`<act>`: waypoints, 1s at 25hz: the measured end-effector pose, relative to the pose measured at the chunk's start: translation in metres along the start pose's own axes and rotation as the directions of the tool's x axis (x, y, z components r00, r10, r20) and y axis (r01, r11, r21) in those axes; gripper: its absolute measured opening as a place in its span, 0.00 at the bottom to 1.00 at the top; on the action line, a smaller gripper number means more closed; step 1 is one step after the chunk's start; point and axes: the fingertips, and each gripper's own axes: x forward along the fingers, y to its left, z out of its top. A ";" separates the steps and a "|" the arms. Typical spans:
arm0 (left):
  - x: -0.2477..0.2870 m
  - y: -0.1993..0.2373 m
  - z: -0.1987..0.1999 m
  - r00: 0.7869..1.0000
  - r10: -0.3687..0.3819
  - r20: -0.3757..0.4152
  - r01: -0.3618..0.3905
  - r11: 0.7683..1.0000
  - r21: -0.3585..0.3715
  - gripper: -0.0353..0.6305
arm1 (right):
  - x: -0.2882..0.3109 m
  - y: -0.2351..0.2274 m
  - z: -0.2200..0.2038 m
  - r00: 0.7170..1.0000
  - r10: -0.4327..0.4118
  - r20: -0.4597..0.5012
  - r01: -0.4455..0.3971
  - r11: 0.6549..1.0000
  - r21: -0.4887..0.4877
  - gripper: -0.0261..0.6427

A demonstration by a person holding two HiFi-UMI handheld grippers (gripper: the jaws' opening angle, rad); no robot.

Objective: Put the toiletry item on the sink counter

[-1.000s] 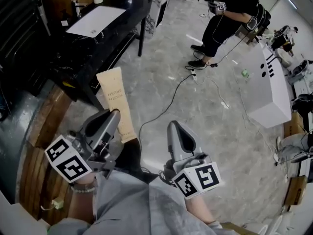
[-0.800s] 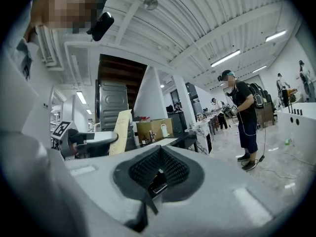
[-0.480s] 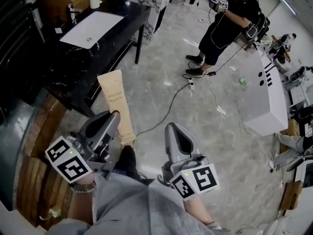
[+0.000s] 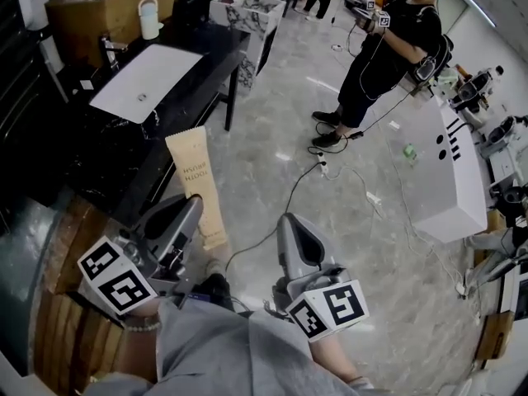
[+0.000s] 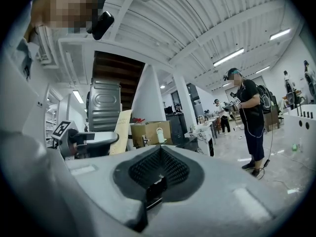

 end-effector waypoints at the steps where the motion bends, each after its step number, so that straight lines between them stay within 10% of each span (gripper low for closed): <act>1: 0.006 0.007 0.004 1.000 0.001 -0.002 -0.001 1.000 0.000 0.06 | 0.010 -0.004 0.001 1.000 0.001 0.001 -0.001 1.000 0.001 0.04; 25: 0.079 0.144 0.070 0.998 0.054 0.028 -0.054 0.999 0.000 0.06 | 0.185 -0.040 0.009 0.998 0.060 -0.014 -0.060 0.998 0.008 0.03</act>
